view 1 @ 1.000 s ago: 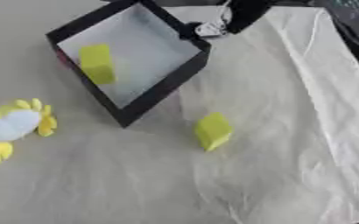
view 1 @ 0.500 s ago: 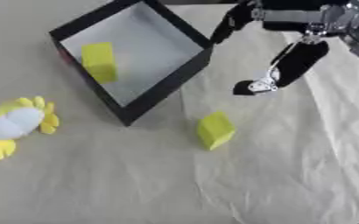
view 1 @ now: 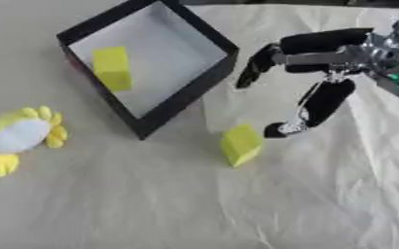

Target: Pick up objects on the table and place them in the box.

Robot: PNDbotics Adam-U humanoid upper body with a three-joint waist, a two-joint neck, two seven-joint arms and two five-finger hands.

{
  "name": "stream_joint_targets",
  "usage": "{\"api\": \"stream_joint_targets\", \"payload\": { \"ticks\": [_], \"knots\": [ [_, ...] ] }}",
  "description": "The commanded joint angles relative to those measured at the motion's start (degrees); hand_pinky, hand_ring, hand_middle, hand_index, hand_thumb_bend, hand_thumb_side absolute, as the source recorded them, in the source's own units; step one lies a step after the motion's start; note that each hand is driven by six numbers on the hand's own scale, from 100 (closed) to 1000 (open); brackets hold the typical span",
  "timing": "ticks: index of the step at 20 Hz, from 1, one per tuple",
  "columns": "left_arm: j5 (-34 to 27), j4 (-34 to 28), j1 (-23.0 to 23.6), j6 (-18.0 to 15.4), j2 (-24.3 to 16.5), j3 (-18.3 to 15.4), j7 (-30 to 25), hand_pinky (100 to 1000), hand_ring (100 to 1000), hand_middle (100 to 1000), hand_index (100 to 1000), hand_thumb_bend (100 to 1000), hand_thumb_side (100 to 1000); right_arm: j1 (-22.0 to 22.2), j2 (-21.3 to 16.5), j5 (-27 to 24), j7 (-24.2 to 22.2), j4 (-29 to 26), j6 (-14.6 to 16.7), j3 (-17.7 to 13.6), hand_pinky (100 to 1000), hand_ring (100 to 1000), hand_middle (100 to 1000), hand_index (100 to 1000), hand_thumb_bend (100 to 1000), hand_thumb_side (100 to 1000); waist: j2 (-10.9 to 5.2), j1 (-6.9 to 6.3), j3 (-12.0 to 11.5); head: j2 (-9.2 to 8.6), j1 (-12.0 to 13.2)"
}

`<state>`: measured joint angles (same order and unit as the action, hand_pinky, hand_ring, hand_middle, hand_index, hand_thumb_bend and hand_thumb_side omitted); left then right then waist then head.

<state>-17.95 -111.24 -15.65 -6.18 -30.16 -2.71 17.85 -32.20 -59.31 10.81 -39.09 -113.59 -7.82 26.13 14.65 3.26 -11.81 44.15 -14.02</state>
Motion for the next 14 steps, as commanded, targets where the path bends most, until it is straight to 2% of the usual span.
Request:
{"api": "stream_joint_targets", "payload": {
  "ticks": [1, 6, 14],
  "knots": [
    [0.05, -0.46, -0.63, 0.05, -0.93, -0.08, -0.35, 951, 984, 932, 861, 124, 786, -0.30, 0.06, 0.98, -1.49, -1.01, -0.11, 0.69, 871, 838, 769, 856, 478, 336, -0.11, -0.48, -0.18, -0.03, -0.15],
    [0.00, -0.34, -0.65, 0.15, -0.73, 0.10, -0.59, 951, 985, 933, 861, 124, 788, 0.63, 1.95, 3.38, -2.52, -1.01, -1.10, 1.98, 871, 840, 774, 862, 490, 338, -0.09, -0.49, -0.40, -0.04, -0.17],
    [-0.16, -0.25, -0.54, 0.23, -0.30, 0.30, -0.99, 952, 990, 931, 862, 124, 789, 1.84, 4.56, 9.54, -1.76, -1.01, -3.98, 2.56, 867, 840, 779, 871, 525, 325, 0.18, -0.65, -0.71, -0.08, -0.30]
  ]
}}
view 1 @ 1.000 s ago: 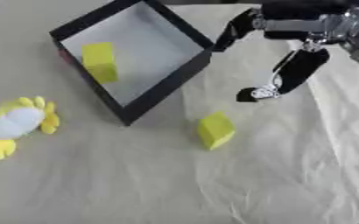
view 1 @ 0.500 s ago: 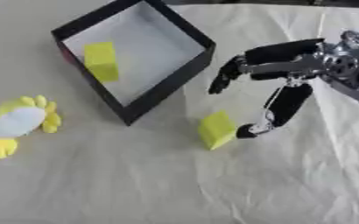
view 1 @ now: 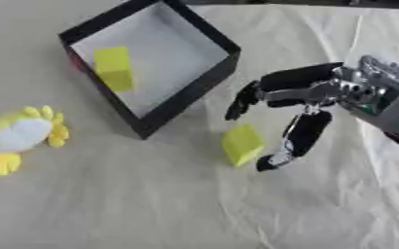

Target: Pick up objects on the table and place them in the box.

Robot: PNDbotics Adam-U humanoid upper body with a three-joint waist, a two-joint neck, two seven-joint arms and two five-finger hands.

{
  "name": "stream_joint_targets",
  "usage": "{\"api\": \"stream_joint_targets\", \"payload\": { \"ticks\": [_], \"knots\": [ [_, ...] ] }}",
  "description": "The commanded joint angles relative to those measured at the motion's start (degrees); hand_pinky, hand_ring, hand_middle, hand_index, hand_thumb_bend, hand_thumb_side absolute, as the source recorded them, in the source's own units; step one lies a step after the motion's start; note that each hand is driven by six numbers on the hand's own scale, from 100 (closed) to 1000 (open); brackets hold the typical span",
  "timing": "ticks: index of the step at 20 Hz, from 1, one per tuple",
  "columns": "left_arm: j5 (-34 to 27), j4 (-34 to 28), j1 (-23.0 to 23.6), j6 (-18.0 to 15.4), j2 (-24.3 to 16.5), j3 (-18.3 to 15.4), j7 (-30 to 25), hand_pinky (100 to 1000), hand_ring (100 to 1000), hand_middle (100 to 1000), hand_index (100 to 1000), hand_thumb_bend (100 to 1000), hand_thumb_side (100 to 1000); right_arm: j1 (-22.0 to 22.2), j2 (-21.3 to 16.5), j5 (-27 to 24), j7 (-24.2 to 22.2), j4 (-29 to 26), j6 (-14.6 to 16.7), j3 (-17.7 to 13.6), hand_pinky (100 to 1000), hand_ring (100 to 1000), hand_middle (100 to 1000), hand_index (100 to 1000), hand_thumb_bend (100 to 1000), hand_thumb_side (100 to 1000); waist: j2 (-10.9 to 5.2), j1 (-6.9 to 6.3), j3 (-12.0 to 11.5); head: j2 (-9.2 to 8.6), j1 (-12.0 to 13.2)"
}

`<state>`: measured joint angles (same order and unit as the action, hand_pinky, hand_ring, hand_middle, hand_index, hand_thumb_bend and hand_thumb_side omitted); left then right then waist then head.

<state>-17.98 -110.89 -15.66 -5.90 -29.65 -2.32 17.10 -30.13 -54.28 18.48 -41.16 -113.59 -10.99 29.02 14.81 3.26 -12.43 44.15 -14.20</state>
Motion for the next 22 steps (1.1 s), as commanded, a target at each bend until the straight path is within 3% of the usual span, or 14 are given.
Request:
{"api": "stream_joint_targets", "payload": {
  "ticks": [1, 13, 19, 22],
  "knots": [
    [-0.15, -0.61, -0.55, -0.05, -0.78, -0.08, -0.26, 952, 990, 931, 862, 124, 789, -0.08, -0.30, 2.53, 0.41, -1.00, -1.10, -0.28, 867, 840, 779, 870, 526, 325, 0.04, -0.65, -0.12, -0.11, -0.14],
    [-0.33, -0.50, -0.53, 0.11, -0.17, 0.08, -0.73, 954, 998, 937, 860, 127, 796, 0.21, 2.51, 7.04, 1.01, 1.74, -3.14, 1.55, 853, 818, 757, 848, 510, 282, 0.82, -0.63, -0.39, -0.43, -0.38],
    [-0.37, -0.39, -0.60, 0.26, 0.07, 0.24, -0.98, 955, 1000, 937, 861, 128, 797, -0.19, 3.91, 8.23, 2.87, 4.96, -3.81, 2.30, 823, 773, 686, 786, 434, 106, 1.04, -0.56, -0.49, -0.49, -0.44],
    [-0.41, -0.34, -0.57, 0.28, 0.13, 0.24, -1.05, 956, 1000, 936, 861, 128, 798, -0.30, 4.28, 8.74, 3.36, 6.56, -3.71, 2.65, 807, 741, 642, 751, 360, 100, 1.02, -0.52, -0.55, -0.55, -0.52]
  ]
}}
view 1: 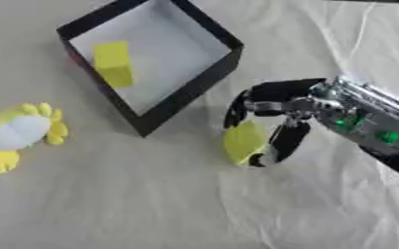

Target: Pick up objects on the table and place them in the box.

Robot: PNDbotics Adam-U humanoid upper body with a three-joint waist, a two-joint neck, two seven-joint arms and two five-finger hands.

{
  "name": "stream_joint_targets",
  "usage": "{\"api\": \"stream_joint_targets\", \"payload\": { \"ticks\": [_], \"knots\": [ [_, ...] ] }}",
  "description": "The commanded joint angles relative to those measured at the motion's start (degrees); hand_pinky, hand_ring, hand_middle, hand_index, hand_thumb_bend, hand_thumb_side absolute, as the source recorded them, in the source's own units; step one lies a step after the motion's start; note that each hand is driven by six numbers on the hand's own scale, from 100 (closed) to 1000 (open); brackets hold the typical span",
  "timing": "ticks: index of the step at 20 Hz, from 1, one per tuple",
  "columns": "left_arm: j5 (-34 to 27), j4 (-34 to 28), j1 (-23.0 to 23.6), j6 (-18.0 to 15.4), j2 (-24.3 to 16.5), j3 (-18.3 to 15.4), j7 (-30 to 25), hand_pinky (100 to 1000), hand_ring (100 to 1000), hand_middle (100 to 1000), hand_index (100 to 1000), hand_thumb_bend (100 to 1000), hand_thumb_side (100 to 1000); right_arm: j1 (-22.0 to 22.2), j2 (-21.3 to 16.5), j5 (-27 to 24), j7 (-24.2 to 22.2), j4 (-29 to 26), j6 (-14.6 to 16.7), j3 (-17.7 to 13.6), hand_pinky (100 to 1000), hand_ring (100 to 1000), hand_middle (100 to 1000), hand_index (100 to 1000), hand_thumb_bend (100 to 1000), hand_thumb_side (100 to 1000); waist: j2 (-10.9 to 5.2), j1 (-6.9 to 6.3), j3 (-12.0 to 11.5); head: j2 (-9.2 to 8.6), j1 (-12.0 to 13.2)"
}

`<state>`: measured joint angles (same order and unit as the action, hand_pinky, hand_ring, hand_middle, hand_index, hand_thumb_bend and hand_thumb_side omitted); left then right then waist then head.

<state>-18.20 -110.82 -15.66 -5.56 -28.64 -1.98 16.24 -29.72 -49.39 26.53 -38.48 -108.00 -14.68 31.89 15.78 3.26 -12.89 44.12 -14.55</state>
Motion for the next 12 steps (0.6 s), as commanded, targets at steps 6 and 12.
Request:
{"api": "stream_joint_targets", "payload": {
  "ticks": [6, 12],
  "knots": [
    [-0.17, -0.12, -0.37, 0.06, -0.98, 0.01, -0.46, 958, 1000, 935, 862, 127, 799, -0.70, -0.68, -2.65, 2.95, 0.44, -1.25, -0.72, 762, 635, 515, 632, 122, 100, -0.08, -0.47, 0.06, -0.45, -0.09],
    [0.03, -0.36, -0.17, -0.34, -1.86, -0.20, -0.40, 957, 1000, 935, 863, 122, 792, -2.56, -4.08, -10.02, 6.64, -6.30, -2.63, -6.57, 749, 612, 482, 593, 100, 100, -0.51, -0.51, 0.62, -0.26, 0.37]
  ]
}}
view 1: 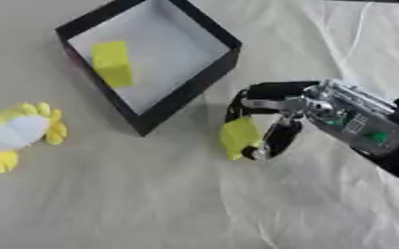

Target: Pick up objects on the table and place them in the box.

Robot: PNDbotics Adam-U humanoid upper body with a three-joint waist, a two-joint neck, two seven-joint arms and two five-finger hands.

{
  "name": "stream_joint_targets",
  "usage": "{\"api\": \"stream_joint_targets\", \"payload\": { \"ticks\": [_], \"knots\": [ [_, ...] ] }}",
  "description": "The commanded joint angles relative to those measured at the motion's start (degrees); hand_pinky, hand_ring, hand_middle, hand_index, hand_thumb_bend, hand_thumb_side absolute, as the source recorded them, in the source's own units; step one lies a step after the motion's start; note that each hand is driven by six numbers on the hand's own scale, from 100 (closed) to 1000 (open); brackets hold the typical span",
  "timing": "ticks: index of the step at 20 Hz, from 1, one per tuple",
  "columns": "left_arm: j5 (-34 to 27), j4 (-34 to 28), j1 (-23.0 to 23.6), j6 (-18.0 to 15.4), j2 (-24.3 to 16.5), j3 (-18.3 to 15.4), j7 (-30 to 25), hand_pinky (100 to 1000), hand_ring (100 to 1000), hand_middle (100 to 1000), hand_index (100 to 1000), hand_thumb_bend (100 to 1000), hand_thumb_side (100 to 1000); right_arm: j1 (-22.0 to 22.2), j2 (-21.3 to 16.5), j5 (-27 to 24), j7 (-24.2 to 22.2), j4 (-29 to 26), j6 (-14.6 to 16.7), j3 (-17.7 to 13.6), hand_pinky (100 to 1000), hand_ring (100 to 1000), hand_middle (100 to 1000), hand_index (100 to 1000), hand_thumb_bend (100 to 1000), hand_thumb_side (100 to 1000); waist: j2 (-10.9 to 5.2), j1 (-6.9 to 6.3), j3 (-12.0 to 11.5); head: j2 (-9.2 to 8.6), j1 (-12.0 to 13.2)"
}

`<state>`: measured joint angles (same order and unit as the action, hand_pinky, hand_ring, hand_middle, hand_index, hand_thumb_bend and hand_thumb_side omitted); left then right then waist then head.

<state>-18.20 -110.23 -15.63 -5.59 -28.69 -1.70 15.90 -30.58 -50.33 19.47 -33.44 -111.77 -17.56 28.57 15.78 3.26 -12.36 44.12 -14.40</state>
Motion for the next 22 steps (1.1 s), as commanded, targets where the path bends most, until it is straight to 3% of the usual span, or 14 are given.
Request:
{"api": "stream_joint_targets", "payload": {
  "ticks": [1, 7, 9, 12, 15, 17, 22],
  "knots": [
    [0.06, -0.98, -0.07, -0.35, -1.97, -0.50, -0.04, 957, 1000, 936, 863, 122, 792, -2.85, -3.96, -4.19, 2.06, -2.67, 1.18, -4.36, 749, 612, 483, 594, 100, 100, -0.65, -0.50, 0.22, -0.23, 0.28],
    [0.12, -0.97, 0.30, -0.43, -2.39, -0.56, 0.01, 957, 1000, 937, 864, 121, 790, -10.81, -6.07, -9.00, 2.68, -2.82, 3.45, -9.12, 756, 617, 492, 604, 100, 100, -1.19, -0.35, 0.67, -0.15, 0.43],
    [0.15, -0.98, 0.39, -0.47, -2.56, -0.58, 0.00, 957, 1000, 937, 865, 120, 789, -14.26, -5.49, -9.86, 1.86, -2.82, 2.28, -9.49, 759, 619, 494, 606, 100, 100, -1.37, -0.33, 0.69, -0.04, 0.41],
    [0.21, -1.04, 0.50, -0.62, -2.94, -0.71, 0.07, 957, 1000, 937, 865, 118, 786, -20.69, -3.19, -9.77, -0.79, -2.80, -2.18, -8.63, 765, 623, 493, 609, 100, 100, -1.68, -0.35, 0.71, -0.01, 0.29],
    [0.19, -1.12, 0.47, -0.83, -3.21, -0.91, 0.29, 956, 1000, 939, 866, 117, 782, -28.64, 2.12, -6.80, -4.10, 0.67, -5.99, -6.52, 779, 627, 497, 612, 106, 100, -1.95, -0.41, 0.64, 0.00, -0.15],
    [0.21, -1.13, 0.41, -0.93, -3.30, -1.13, 0.58, 956, 1000, 942, 866, 118, 779, -33.55, 6.69, -3.72, -5.53, 5.33, -6.92, -4.99, 788, 634, 504, 618, 121, 100, -2.04, -0.42, 0.57, 0.00, -0.35],
    [0.04, -1.42, -0.21, -1.29, -3.38, -1.64, 1.28, 955, 1000, 940, 867, 118, 775, -41.15, 18.34, 6.68, -6.70, 21.38, -4.39, -2.49, 792, 638, 507, 620, 139, 100, -1.95, -0.27, -0.16, -0.04, -1.04]
  ]
}}
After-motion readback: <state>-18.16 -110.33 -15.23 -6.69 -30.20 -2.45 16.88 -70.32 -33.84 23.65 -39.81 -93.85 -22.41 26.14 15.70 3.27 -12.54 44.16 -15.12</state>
